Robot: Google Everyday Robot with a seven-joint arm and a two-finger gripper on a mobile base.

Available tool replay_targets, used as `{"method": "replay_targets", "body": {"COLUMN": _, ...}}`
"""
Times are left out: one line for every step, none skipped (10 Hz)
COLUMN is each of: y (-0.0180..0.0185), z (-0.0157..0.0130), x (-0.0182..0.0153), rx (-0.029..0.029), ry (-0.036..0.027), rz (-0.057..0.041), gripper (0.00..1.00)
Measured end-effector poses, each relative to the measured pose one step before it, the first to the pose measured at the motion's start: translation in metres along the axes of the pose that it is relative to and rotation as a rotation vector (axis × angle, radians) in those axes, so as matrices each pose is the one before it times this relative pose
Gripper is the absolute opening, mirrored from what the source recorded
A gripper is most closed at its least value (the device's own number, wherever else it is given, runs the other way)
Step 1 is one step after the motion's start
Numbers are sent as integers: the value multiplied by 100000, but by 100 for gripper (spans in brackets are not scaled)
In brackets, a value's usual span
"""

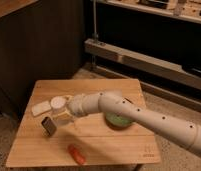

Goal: Place the ceramic cup over the eraser

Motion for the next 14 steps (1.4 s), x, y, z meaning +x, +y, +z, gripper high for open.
{"method": "replay_targets", "body": {"y": -54, "z": 337, "x": 74, "rx": 575, "ry": 112, "rz": -30, "gripper": 0}}
{"method": "replay_targets", "body": {"y": 31, "z": 307, "x": 76, "rx": 577, "ry": 296, "rz": 359, "gripper": 0}}
{"method": "replay_targets", "body": {"y": 70, "z": 382, "x": 86, "rx": 784, "ry": 162, "rz": 1466, "gripper": 0}}
{"method": "replay_targets", "body": {"y": 15, "z": 367, "x": 50, "rx": 984, "ry": 77, "rz": 1719, "gripper": 0}}
{"method": "replay_targets", "body": {"y": 28, "z": 360, "x": 57, "rx": 1416, "ry": 198, "rz": 2045, "gripper": 0}}
{"method": "replay_targets", "body": {"y": 19, "z": 388, "x": -19, "rx": 1830, "ry": 542, "rz": 3344, "gripper": 0}}
{"method": "replay_targets", "body": {"y": -12, "z": 258, "x": 12, "rx": 1251, "ry": 727, "rz": 2358, "gripper": 0}}
{"method": "replay_targets", "body": {"y": -66, "z": 239, "x": 20, "rx": 1161, "ry": 872, "rz": 1911, "gripper": 0}}
{"method": "replay_targets", "body": {"y": 17, "z": 264, "x": 218, "rx": 1350, "ry": 2043, "rz": 2773, "gripper": 0}}
{"method": "replay_targets", "body": {"y": 26, "z": 303, "x": 258, "rx": 926, "ry": 1533, "rz": 2148, "gripper": 0}}
{"method": "replay_targets", "body": {"y": 136, "z": 194, "x": 306, "rx": 167, "ry": 964, "rz": 1147, "gripper": 0}}
{"method": "replay_targets", "body": {"y": 26, "z": 278, "x": 279, "rx": 326, "ry": 487, "rz": 556, "gripper": 0}}
{"method": "replay_targets", "body": {"y": 79, "z": 511, "x": 383, "rx": 639, "ry": 473, "rz": 744, "gripper": 0}}
{"method": "replay_targets", "body": {"y": 39, "z": 348, "x": 287, "rx": 401, "ry": 161, "rz": 498, "gripper": 0}}
